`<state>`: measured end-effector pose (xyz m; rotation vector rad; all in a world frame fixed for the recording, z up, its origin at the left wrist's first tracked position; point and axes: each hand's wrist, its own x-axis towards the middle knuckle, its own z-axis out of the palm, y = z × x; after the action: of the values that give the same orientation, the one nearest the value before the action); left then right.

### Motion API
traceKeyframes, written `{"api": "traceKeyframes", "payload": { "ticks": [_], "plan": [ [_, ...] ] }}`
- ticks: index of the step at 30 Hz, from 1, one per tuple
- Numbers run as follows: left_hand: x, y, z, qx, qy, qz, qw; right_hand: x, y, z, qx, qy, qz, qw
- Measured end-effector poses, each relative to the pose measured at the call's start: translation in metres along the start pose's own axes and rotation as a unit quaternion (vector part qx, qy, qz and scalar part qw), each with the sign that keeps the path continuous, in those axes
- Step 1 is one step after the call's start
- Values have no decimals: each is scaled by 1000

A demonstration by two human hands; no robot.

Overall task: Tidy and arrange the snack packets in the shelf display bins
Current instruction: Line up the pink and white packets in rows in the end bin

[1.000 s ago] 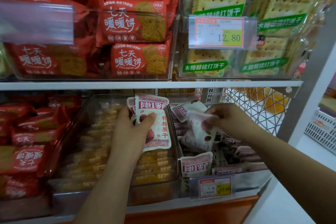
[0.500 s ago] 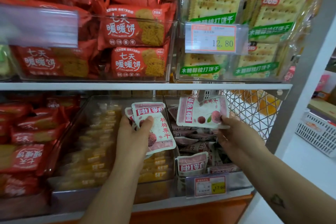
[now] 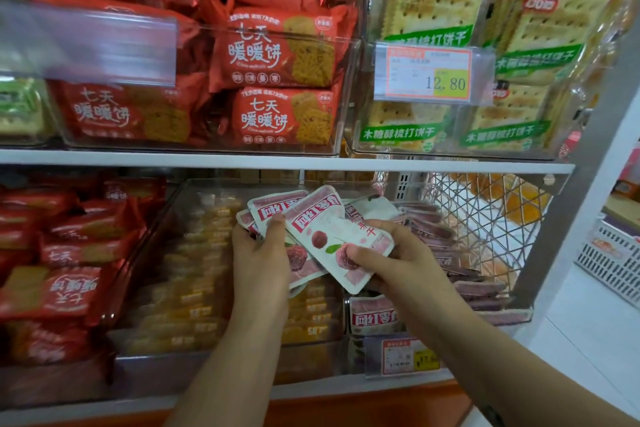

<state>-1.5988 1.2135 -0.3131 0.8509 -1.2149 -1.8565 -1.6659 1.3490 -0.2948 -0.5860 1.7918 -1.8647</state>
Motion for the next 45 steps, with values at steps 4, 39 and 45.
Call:
{"api": "traceKeyframes", "payload": {
  "ticks": [4, 39, 45],
  "plan": [
    [-5, 2, 4, -34, -17, -12, 999, 2, -4, 1, -29, 47, -53, 997],
    [5, 14, 3, -27, -10, 51, 998, 86, -10, -69, -337, -226, -94, 909],
    [4, 11, 3, -23, -11, 58, 998, 65, -6, -80, -272, -212, -34, 938]
  ]
}}
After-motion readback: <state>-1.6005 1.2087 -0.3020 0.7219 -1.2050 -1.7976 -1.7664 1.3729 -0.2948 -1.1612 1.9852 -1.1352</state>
